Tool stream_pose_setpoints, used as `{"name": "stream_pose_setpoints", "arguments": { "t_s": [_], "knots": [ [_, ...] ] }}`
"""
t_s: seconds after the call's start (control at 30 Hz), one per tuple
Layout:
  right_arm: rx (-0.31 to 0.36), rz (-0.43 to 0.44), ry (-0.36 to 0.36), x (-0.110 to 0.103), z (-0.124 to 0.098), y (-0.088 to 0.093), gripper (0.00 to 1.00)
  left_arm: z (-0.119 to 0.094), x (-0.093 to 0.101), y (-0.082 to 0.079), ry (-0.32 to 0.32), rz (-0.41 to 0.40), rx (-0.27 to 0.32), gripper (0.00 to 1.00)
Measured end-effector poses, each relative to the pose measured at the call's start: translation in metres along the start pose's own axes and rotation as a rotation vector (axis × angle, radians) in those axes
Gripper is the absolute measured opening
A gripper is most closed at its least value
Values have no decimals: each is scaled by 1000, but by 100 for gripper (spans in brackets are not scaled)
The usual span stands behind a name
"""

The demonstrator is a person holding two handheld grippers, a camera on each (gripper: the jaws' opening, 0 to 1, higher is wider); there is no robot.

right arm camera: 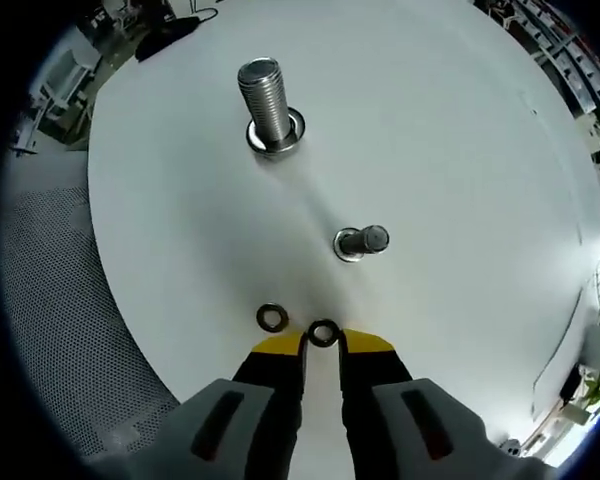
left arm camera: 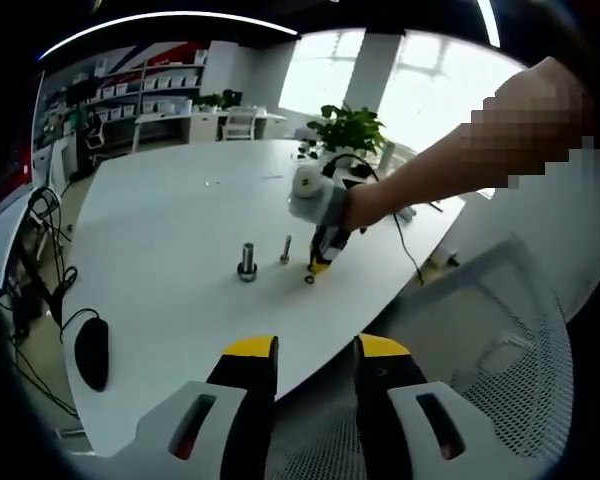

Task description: Place the washer onto the threaded stud by aligning its center hole with the stud, sliding it down to the base, and recovering from edge contact or off-axis alignment until the washer reaches the visible bottom stop.

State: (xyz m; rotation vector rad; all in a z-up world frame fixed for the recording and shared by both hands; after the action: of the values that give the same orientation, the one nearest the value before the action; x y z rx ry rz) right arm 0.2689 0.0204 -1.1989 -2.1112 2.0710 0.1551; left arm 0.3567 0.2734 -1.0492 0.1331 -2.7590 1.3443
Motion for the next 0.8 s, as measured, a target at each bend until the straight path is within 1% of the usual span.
{"name": "stream_pose_setpoints", "arguments": {
  "t_s": [0.07,0.1,0.13,0.17,0.2,0.3,0.4,0.5,0.63,0.7,0.8],
  "knots": [
    [1,-8,22,2,-1,-1,14,2,-2,2,0,-1,1,28],
    [9,-11,19,1,-2,-1,2,2,-2,2,0,-1,1,28],
    [24,-66,141,11,-8,-4,3,2,-2,2,-1,-1,1,28],
    [36,-48,102,-2,-6,-2,3,2,-2,2,-1,-1,1,28],
    [61,4,109,-1,-6,-2,3,2,-2,2,-2,-1,0,28],
    [88,13,72,0,-8,-1,3,2,-2,3,-5,-2,0,29],
    [91,11,61,-5,-11,0,4,2,-3,3,-6,-2,3,29],
    [99,47,49,0,-8,-1,5,3,-3,3,-6,1,0,29],
    [107,51,47,-3,-5,1,5,2,-2,3,-5,2,-3,29],
    [123,53,35,-2,-4,2,5,1,-1,2,-5,0,1,29],
    [173,97,-9,-6,-3,3,9,3,-3,4,-6,2,-3,28]
  ]
}}
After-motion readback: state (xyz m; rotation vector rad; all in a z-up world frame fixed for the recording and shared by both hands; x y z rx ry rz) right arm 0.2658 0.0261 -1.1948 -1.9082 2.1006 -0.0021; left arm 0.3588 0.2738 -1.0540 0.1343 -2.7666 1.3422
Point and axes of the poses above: the point that each gripper's makers call its tool centre point, and the gripper's own axes: z roughly forward along the fingers, x roughly to its right, y roughly out of its underside, the point moved 4 cm from there along -z, roughly backward along the fingers, and after that the axes turned 15 degrees about -y, right-handed, at the moved point
